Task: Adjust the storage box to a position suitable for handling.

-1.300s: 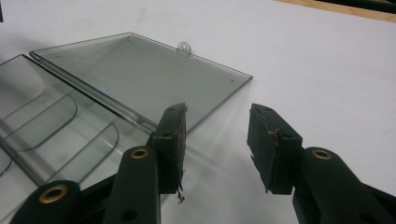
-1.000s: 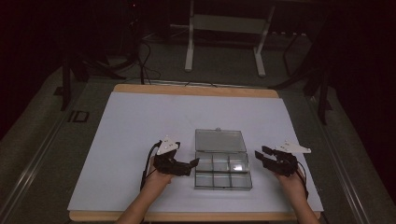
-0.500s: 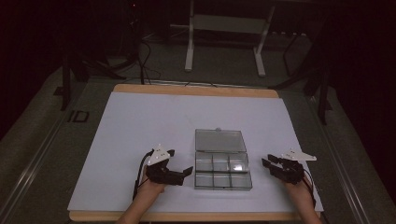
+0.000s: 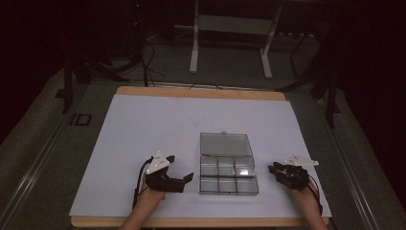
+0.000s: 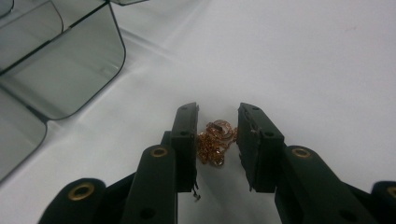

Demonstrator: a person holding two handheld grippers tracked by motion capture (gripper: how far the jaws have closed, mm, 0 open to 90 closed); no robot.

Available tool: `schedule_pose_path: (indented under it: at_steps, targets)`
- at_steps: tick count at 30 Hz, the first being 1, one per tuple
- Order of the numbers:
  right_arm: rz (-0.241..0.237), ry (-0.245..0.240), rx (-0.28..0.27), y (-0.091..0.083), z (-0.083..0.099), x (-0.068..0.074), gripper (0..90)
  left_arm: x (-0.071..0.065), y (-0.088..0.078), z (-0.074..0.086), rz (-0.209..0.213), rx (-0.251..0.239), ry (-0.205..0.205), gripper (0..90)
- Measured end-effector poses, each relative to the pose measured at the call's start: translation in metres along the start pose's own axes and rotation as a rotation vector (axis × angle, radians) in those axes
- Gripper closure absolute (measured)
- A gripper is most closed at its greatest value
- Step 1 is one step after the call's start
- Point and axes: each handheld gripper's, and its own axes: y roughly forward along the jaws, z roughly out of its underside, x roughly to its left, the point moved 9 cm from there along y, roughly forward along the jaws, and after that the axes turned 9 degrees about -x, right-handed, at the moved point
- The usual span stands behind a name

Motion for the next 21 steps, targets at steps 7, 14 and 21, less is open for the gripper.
schedule_pose_path:
  at_steps: [7,14,21]
  targets:
    - [0.017,0.027,0.001,0.001,0.0,-0.003,86.4,0.001,0.0,0.001,-0.001,-0.003,-0.005,1.3]
    - [0.012,0.018,0.005,0.001,-0.002,-0.004,88.1,0.001,0.001,0.002,-0.001,0.001,-0.004,1.3]
    - [0.007,0.007,-0.017,-0.007,-0.011,-0.002,88.0,0.001,0.001,0.001,-0.004,-0.005,-0.006,1.3]
